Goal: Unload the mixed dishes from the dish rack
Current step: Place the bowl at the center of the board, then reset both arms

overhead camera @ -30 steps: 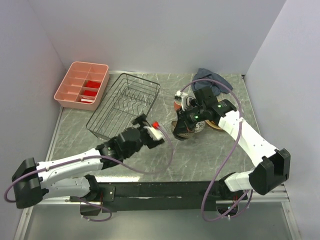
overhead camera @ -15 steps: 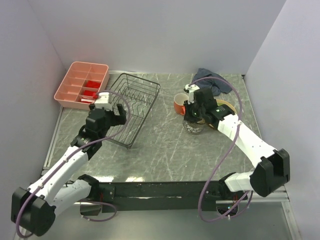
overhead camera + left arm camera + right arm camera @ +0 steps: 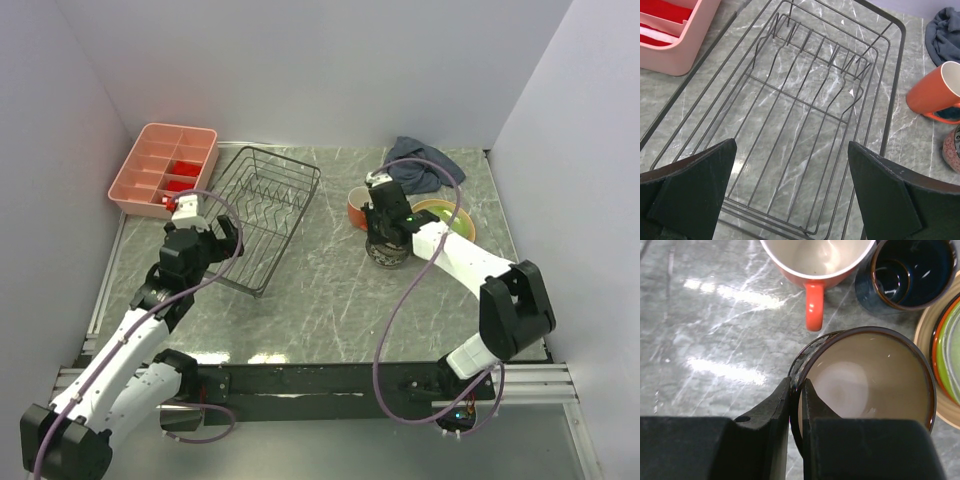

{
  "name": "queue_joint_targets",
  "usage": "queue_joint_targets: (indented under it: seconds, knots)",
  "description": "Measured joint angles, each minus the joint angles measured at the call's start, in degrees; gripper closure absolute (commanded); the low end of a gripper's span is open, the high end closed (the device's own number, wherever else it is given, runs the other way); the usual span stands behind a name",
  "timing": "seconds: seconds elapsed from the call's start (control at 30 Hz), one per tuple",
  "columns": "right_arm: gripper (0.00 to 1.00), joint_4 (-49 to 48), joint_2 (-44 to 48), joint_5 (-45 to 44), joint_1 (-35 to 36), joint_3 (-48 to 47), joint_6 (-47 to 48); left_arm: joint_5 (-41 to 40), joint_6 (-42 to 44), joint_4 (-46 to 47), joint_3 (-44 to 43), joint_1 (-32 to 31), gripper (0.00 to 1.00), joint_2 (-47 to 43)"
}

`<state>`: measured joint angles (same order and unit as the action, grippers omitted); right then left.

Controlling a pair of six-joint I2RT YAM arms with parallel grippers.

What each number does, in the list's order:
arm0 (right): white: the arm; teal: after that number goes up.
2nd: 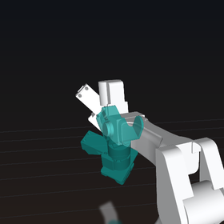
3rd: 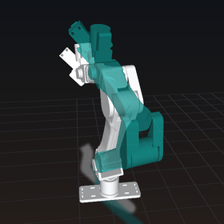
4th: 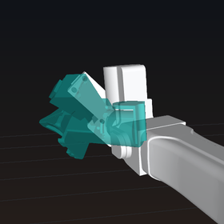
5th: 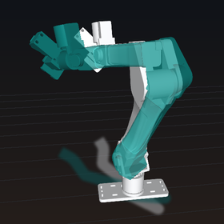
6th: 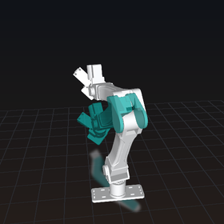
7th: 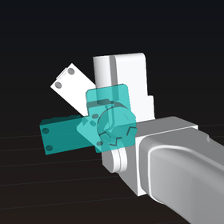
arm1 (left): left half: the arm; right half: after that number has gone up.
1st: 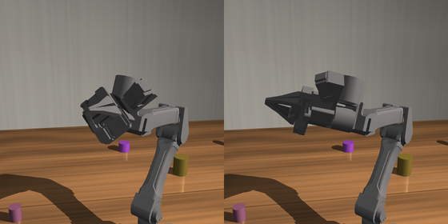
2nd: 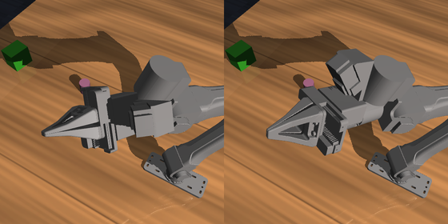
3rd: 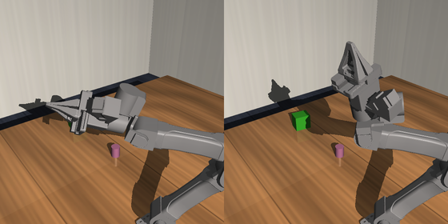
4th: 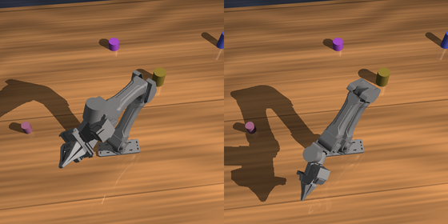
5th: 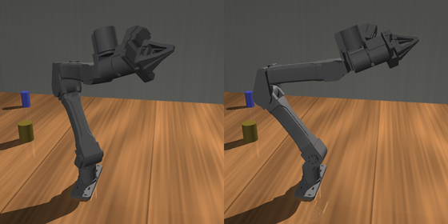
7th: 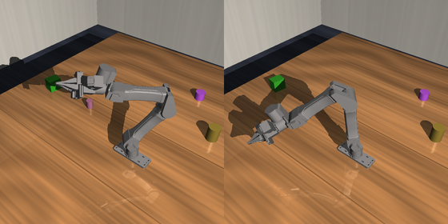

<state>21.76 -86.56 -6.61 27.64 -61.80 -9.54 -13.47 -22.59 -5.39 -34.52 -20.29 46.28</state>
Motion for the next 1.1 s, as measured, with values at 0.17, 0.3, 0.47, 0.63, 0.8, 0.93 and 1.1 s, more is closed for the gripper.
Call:
queue_joint_targets:
  seconds: [0.17,0.3,0.47,0.63,0.8,0.93,1.1]
  knots:
    - [0.91,-3.1,-2.8,-2.7,0.9,1.5,-1.7,-0.3,0.3,-0.1,1.9,0.0,0.01,-3.3]
    - [0.66,-5.5,-3.4,-5.1,1.8,4.0,-3.1,-0.4,0.4,-0.1,2.2,0.0,0.01,-3.4]
    - [0.41,-8.1,-3.8,-8.8,2.5,5.1,-4.9,-0.5,0.4,-0.1,2.4,0.0,0.01,-3.4]
    - [0.2,-9.2,-2.2,-10.0,3.1,5.7,-6.4,-0.5,0.3,-0.1,2.4,0.0,0.01,-3.4]
    - [0.07,-9.3,4.3,-7.0,4.0,6.4,-8.4,-0.4,-0.7,-0.6,1.8,0.0,0.01,-2.9]
    - [0.03,-9.5,10.0,-5.7,4.1,6.3,-9.4,-0.4,-2.6,-3.0,-1.3,0.0,0.01,-0.5]
    - [0.0,-8.7,16.5,-4.6,2.8,6.2,-9.6,-1.6,-5.2,-6.6,-6.0,0.0,0.01,1.3]
